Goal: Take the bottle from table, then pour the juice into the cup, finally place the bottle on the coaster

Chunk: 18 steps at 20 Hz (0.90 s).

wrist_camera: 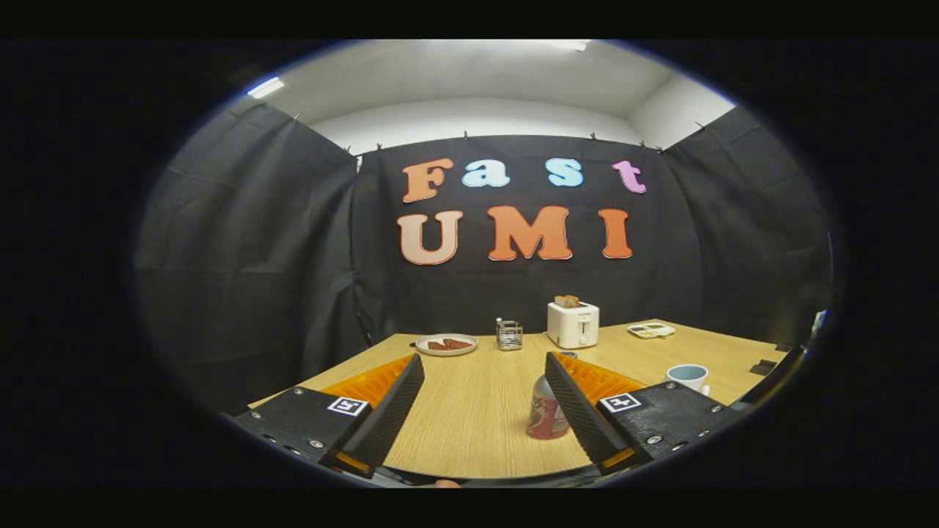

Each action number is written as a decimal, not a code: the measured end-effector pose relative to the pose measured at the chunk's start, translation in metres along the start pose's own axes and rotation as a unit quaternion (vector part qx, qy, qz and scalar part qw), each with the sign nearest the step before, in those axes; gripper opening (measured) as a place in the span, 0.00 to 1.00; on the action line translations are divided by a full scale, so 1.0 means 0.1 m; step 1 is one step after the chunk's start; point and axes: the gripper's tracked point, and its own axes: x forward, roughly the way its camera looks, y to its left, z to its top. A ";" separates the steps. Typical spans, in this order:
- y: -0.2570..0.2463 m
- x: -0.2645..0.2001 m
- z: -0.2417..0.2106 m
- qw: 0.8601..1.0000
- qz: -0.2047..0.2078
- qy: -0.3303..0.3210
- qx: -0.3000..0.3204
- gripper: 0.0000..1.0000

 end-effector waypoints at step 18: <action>-0.43 0.09 -0.40 0.997 -0.053 0.055 -0.001 0.99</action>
